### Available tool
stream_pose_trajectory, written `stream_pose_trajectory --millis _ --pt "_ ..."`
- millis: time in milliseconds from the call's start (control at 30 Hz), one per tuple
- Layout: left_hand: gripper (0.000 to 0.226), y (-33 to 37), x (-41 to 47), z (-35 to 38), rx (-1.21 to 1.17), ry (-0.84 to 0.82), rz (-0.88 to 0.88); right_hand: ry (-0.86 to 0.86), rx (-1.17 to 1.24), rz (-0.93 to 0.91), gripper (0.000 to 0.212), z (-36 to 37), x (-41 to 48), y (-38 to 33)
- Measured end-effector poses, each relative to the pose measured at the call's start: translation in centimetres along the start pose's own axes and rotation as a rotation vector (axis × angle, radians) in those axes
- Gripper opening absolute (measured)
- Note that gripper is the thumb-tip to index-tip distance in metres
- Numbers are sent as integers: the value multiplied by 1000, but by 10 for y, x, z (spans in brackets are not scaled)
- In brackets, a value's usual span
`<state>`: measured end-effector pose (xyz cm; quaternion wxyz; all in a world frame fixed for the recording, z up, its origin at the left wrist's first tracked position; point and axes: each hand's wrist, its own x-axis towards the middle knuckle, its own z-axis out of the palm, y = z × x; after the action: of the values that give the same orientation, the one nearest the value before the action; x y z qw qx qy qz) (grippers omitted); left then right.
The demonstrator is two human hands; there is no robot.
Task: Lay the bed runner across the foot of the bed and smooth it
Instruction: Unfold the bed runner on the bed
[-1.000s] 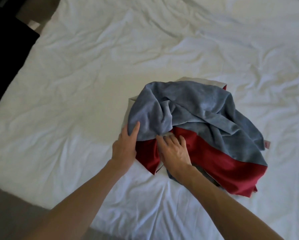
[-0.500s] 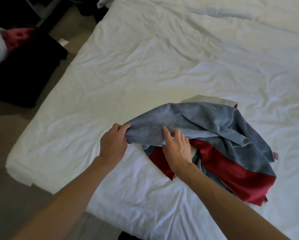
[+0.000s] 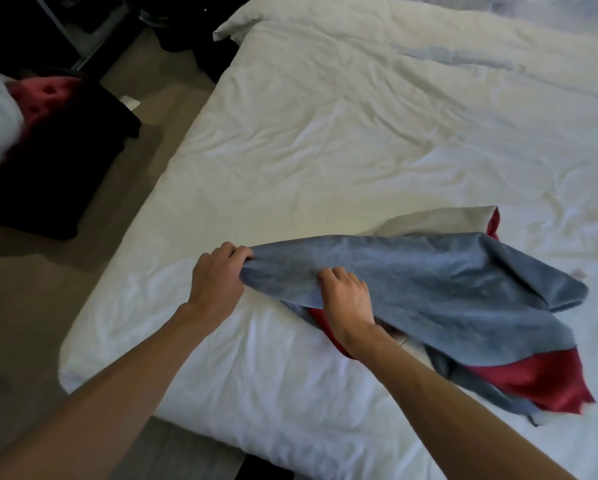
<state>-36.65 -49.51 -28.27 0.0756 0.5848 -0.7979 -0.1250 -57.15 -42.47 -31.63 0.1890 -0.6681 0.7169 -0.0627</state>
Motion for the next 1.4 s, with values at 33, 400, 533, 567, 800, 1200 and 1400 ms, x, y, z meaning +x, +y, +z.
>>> stream_pose_trajectory --millis 33,400,533,567,800,1200,1400 --pt "38 -13 -1 -4 8 -6 0 -7 5 -5 34 6 2 -12" --pt "43 -54 -7 11 158 -129 103 -88 -28 -9 23 43 1 -39" --pt "47 -36 -5 18 168 -143 123 -109 -28 -34 13 36 -4 -27" --pt "47 -29 -5 20 174 -160 139 -116 -33 -34 14 35 -5 -24" --pt "46 50 11 47 146 -226 260 -60 18 18 4 22 -12 22" --pt "43 240 70 155 119 -324 586 56 -36 392 12 -32 -61 244" --pt "49 314 93 209 229 -363 743 -2 -7 638 17 -32 -89 329"
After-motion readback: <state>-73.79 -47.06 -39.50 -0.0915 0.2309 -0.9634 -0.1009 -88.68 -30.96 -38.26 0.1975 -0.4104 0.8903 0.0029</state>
